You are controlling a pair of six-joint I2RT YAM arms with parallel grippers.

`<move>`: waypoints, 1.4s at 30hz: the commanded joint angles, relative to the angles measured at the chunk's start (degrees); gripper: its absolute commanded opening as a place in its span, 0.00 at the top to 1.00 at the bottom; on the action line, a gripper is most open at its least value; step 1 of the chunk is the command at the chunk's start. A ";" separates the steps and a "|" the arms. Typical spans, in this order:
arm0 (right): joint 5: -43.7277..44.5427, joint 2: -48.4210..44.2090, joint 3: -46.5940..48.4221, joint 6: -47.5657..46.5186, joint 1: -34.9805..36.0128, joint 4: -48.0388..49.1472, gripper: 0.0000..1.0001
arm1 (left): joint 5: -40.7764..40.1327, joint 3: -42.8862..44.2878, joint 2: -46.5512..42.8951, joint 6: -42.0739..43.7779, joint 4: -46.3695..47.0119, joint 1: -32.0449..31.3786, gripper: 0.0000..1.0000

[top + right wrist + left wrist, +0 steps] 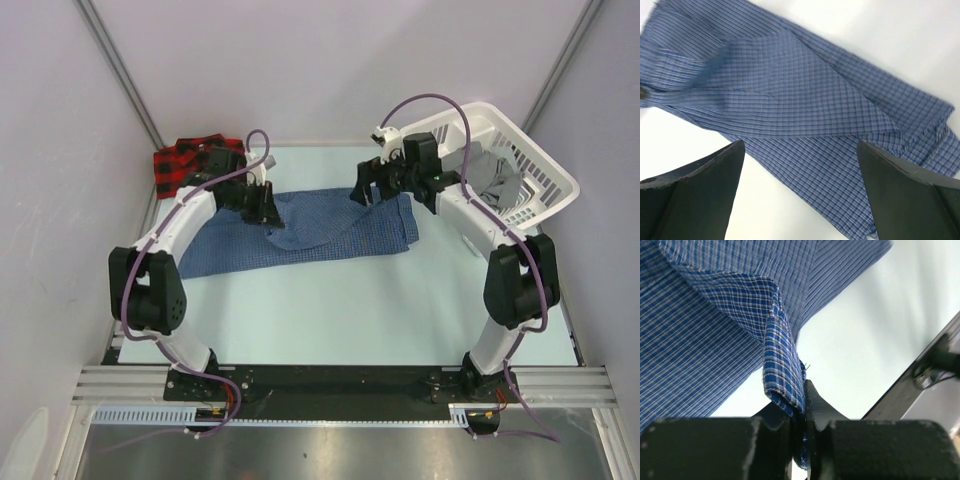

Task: Fold and stack the long sleeve shirts
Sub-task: Fold the shirt

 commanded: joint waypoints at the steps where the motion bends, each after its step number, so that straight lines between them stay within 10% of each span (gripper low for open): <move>1: -1.09 2.75 2.82 -0.66 -1.34 -3.56 0.00 | -2.71 2.29 -0.26 15.88 -7.04 3.50 0.84; 12: -1.62 8.20 4.14 -2.50 -2.23 -3.03 0.07 | -5.34 9.51 8.62 29.07 -8.80 9.58 0.80; 20: -0.57 16.81 14.74 -6.63 -2.05 -4.51 0.48 | -8.32 1.52 8.63 32.86 -3.11 9.58 0.73; 35: -5.04 33.06 36.82 -14.55 3.31 -8.83 0.36 | -9.74 -6.49 11.79 24.25 2.63 15.29 0.46; 42: -2.24 38.00 42.90 -14.28 5.86 -11.20 0.40 | -9.04 -4.74 13.81 23.02 3.07 16.88 0.59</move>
